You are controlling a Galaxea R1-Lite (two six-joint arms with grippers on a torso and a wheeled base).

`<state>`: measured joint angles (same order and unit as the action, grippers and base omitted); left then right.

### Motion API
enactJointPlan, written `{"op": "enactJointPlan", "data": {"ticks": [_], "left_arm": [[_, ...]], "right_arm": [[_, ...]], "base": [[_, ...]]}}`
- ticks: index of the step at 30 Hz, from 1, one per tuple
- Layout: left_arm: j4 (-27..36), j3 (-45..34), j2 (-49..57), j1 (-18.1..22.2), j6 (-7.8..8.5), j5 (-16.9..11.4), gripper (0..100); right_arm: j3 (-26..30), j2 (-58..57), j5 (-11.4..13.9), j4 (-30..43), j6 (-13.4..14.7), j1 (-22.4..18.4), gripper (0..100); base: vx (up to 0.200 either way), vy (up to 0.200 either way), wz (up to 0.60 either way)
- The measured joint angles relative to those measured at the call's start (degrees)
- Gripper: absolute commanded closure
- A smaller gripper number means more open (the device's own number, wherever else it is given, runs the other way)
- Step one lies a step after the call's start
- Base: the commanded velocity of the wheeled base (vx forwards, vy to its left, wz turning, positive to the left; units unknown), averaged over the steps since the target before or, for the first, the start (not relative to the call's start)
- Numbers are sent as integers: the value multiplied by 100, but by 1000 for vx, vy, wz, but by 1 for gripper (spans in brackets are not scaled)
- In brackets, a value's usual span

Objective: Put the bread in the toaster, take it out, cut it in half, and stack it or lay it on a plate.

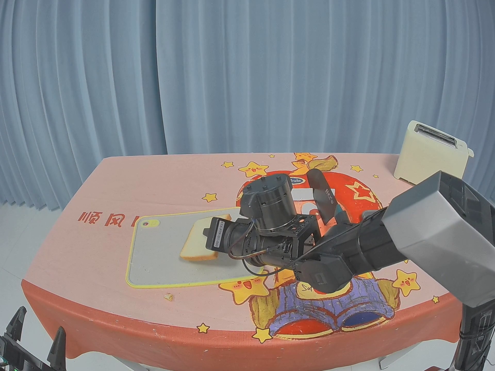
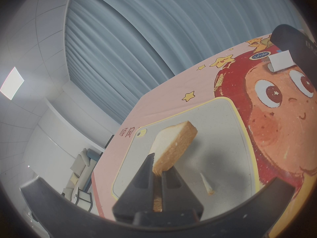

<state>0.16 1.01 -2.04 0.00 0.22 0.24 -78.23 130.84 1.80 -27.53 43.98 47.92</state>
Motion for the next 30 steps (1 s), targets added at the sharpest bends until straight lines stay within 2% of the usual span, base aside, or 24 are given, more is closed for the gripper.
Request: {"op": "enactJointPlan", "data": {"ticks": [5, 6, 11, 17, 30], "left_arm": [[2, 0, 0, 0, -1, 0, 0], [2, 0, 0, 0, -4, 0, 0], [2, 0, 0, 0, -4, -2, 0], [0, 0, 0, -5, -1, 0, 0], [-2, 0, 0, -2, 2, 0, 0]], "right_arm": [[15, -9, -20, 2, 150, 6, 100], [15, -11, -24, 5, 154, 6, 0], [23, -20, -57, 5, 185, 6, 0], [28, -28, -286, 76, 176, 12, 0], [395, -472, -319, 282, 154, 23, 0]], "base": [[0, 0, 0], [0, 0, 0], [0, 0, 0], [0, 0, 0], [0, 0, 0]]}}
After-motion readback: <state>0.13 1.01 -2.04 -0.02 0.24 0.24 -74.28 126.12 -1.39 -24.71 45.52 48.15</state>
